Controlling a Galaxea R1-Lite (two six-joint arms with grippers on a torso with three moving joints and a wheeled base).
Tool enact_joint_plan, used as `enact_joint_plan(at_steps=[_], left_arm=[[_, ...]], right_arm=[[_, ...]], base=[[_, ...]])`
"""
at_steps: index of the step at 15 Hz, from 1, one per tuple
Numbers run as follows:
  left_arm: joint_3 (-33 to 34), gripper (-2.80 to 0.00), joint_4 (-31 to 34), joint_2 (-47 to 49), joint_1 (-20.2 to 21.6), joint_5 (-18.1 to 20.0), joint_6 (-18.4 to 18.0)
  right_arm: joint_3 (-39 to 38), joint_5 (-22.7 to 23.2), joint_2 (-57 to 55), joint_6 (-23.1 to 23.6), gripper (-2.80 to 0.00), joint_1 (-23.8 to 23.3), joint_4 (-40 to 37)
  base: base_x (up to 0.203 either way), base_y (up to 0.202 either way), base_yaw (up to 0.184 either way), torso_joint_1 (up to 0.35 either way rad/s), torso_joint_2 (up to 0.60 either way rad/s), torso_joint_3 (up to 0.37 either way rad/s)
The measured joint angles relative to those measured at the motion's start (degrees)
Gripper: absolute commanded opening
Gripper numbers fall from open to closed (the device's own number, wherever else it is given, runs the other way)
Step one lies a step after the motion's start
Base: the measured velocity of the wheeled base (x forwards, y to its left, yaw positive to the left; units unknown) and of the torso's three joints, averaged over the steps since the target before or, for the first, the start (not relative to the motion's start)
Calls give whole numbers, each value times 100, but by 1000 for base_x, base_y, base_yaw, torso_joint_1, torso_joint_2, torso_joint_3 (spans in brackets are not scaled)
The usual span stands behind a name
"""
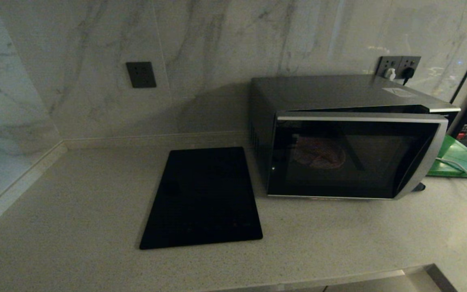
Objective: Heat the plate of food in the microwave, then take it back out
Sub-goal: Open the microwave oven
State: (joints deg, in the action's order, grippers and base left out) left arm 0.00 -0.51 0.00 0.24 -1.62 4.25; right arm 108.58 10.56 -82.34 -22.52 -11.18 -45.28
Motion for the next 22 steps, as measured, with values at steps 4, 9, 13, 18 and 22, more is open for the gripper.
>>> enact_joint_plan(at_steps=[4,9,13,18,22], left_arm=[[0,-280,0,0,-2,0,2],[0,-280,0,0,-2,-2,1],[0,-280,2,0,0,0,-1],[0,-280,2,0,0,-2,-1],[0,-280,0,0,0,0,1]], right_arm=[[435,-35,-1070,-957,-280,38,75],[495,-737,-1975,-938,-280,87,749],[528,-1472,-2433,-291,-280,140,1491],[532,-1657,-2788,-240,-280,186,1616],[532,-1661,-2938,-269,-280,330,1579]], base=[[0,0,0,0,0,0],[0,0,0,0,0,0],[0,0,0,0,0,0],[0,0,0,0,0,0],[0,0,0,0,0,0]])
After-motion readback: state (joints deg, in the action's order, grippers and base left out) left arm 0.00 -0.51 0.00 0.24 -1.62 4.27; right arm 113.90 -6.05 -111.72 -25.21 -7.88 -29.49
